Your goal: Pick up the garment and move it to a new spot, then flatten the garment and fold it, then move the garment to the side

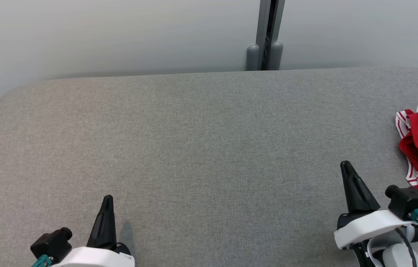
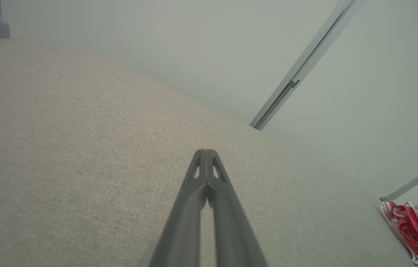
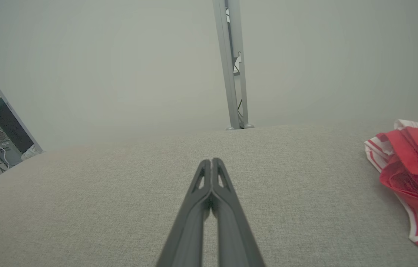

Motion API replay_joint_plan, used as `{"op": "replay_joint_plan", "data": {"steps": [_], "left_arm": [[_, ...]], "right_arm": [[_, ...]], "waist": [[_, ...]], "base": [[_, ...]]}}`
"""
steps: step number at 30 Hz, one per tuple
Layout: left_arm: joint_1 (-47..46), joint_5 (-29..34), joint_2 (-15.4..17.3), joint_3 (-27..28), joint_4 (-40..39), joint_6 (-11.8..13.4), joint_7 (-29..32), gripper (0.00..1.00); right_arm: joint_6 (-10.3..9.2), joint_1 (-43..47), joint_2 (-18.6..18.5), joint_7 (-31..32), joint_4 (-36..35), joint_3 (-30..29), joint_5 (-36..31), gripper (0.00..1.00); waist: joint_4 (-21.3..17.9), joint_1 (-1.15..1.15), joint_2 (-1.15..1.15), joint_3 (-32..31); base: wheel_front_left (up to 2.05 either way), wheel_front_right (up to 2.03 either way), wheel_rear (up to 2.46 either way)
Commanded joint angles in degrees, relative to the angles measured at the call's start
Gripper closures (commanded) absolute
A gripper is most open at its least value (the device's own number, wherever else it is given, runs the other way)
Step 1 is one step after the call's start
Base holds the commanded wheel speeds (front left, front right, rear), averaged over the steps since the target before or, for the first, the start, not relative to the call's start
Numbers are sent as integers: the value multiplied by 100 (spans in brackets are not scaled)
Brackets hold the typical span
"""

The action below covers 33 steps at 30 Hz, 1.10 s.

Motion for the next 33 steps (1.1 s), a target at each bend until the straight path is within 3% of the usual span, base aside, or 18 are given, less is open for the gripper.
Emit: {"op": "replay_joint_plan", "data": {"steps": [1,33], "left_arm": [[-212,-203,19,11,-43,-54,40,100],[-995,-2481,38,-47,482,-295,513,100]], "right_arm": [[0,-148,-23,73,-69,-115,254,100],[0,-236,8,1076,2,-1098,2974,100]], "waist": [[-4,0,0,-4],[-93,0,0,-94]], "base": [[0,0,0],[0,0,0]]}}
